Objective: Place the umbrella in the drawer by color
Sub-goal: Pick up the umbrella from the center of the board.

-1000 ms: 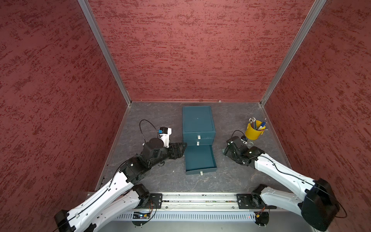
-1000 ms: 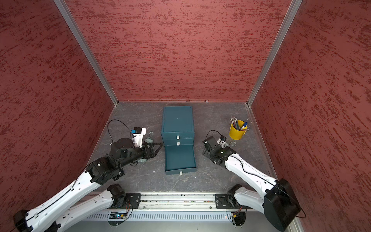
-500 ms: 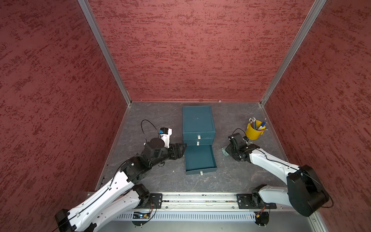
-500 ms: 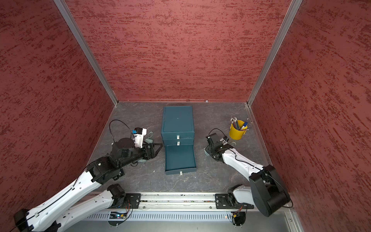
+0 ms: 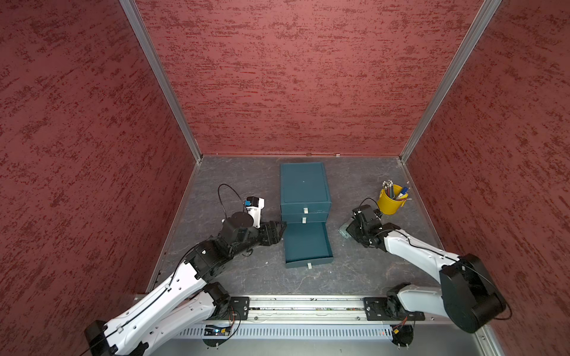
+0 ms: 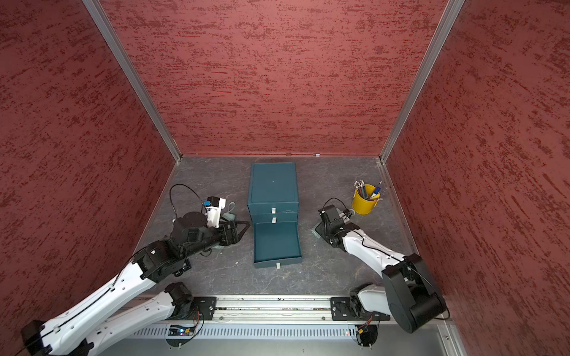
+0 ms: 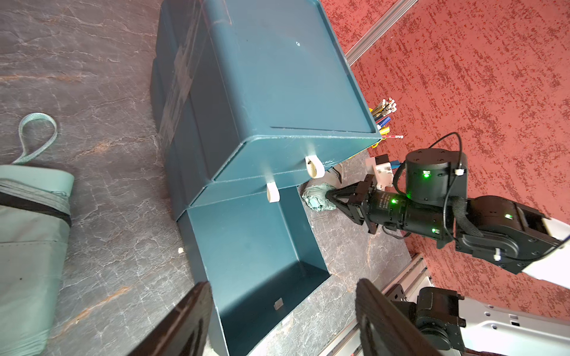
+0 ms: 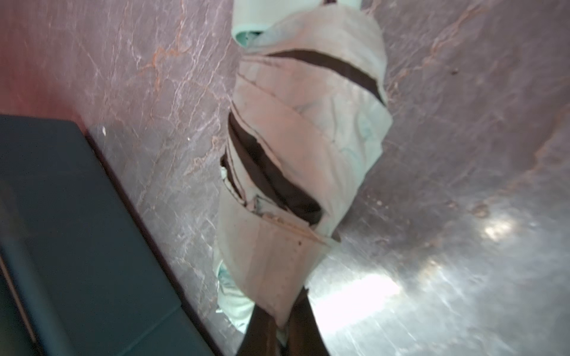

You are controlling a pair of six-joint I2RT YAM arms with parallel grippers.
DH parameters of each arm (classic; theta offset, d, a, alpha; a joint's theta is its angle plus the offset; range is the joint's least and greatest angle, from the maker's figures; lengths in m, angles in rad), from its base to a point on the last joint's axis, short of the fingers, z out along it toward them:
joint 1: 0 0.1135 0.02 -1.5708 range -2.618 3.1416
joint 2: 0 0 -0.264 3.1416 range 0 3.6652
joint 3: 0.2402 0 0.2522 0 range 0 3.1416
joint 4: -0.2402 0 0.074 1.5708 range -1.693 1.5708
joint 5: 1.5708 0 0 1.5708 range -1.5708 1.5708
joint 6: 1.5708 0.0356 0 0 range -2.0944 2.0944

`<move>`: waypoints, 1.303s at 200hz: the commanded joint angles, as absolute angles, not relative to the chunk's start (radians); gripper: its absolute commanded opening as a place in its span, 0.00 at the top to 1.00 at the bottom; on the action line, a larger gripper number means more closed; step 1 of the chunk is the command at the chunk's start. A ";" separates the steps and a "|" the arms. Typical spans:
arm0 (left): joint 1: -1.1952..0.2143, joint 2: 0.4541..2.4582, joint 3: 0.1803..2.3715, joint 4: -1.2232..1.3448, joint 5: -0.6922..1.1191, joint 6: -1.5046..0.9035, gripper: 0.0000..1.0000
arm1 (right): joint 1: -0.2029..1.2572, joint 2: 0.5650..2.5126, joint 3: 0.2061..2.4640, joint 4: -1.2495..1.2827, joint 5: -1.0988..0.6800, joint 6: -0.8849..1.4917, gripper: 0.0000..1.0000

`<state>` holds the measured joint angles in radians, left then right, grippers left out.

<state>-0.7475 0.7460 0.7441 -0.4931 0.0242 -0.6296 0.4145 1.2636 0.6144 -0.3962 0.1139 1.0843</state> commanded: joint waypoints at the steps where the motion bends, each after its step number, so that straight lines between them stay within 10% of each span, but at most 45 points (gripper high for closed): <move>1: -0.750 0.734 0.790 -0.498 0.041 -0.589 0.24 | 0.430 1.142 0.646 -0.477 0.148 0.954 1.00; 76: -0.753 0.699 0.803 -0.309 0.268 -0.557 0.07 | 0.820 0.717 0.856 -0.537 0.191 0.487 1.00; 124: -0.817 0.748 0.782 -0.113 0.398 -0.563 0.03 | 1.087 0.755 0.916 -0.396 0.192 0.361 1.00; 260: -0.840 0.770 0.724 -0.050 0.292 -0.606 0.08 | 1.259 0.913 0.996 -0.265 0.168 0.326 1.00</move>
